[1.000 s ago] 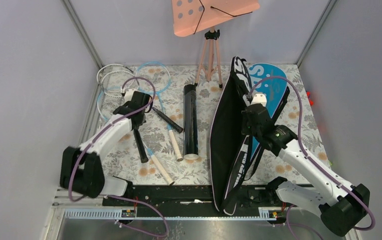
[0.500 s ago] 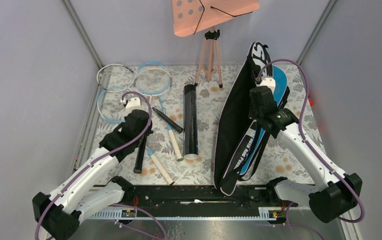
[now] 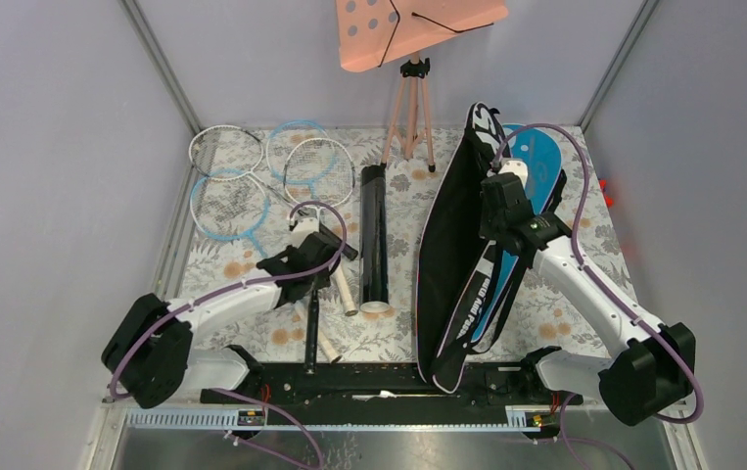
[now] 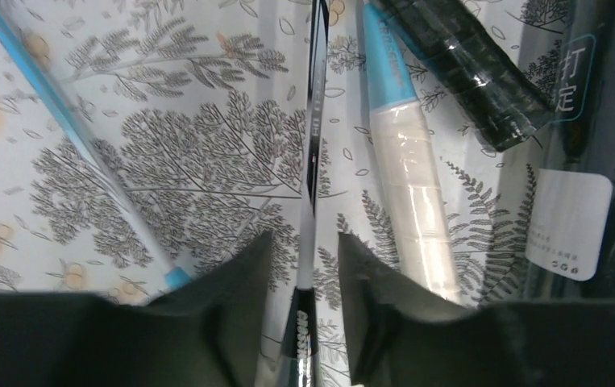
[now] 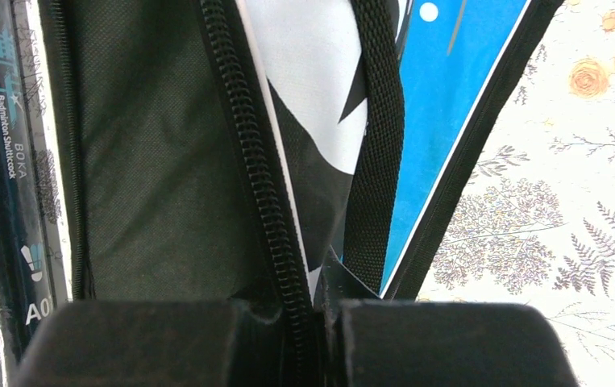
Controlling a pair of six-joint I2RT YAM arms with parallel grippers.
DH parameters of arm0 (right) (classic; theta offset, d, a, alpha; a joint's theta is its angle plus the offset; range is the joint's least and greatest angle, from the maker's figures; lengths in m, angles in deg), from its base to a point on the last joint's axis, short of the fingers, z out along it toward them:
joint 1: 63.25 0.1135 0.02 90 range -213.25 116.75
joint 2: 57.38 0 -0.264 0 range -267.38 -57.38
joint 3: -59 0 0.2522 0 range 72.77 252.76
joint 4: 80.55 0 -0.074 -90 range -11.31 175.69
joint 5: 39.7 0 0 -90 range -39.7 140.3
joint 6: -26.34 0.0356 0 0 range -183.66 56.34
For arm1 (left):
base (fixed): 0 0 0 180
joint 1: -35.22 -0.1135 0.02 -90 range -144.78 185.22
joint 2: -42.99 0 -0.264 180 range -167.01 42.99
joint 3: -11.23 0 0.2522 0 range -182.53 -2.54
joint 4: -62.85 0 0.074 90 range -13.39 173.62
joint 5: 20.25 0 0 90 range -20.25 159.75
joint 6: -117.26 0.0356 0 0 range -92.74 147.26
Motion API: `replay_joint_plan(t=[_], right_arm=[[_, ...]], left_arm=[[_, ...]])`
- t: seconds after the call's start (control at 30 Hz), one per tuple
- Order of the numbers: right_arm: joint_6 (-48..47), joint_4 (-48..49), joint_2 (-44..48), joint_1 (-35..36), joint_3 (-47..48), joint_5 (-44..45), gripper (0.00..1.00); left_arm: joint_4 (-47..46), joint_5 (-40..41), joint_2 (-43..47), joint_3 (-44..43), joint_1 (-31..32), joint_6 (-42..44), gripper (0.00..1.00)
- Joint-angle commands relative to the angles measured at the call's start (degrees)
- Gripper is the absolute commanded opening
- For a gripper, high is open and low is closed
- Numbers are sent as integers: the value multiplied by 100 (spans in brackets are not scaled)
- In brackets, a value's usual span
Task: Pack up the badminton gear
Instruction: Place the racket at the center of the board.
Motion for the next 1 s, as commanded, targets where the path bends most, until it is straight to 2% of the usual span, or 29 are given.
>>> replay_joint_plan(t=[0.0,0.2,0.3,0.43,0.5,0.57,0.7,0.77,0.83,0.97], right_arm=[[76,484,40,-41,-31,-189,0],[63,576,14,-41,-98,-295,0],[25,619,-23,-41,-113,-416,0],[-6,658,-66,-41,-90,-429,0],[-7,649,-86,-41,-80,-431,0],[-5,651,-99,-41,-83,-420,0],[-5,649,-100,-41,-80,-414,0],[-7,651,-112,-41,-69,-417,0],[-8,654,-113,-41,-80,-418,0],[-59,619,-169,-41,-28,-411,0]], left_arm=[[-383,137,-297,-398,0,23,49],[-736,-511,-733,-458,-449,303,93],[-1243,-1361,-873,-286,-993,425,95],[-2217,-2437,-939,111,-1574,525,91],[-2748,-3247,-973,349,-1852,532,86],[-3205,-3696,-1043,536,-2079,467,77],[-3717,-4517,-1408,680,-2482,306,50],[-3919,-4787,-1597,683,-2564,242,32],[-4027,-4944,-1708,666,-2577,211,2],[-3788,-4723,-1375,691,-2573,265,0]])
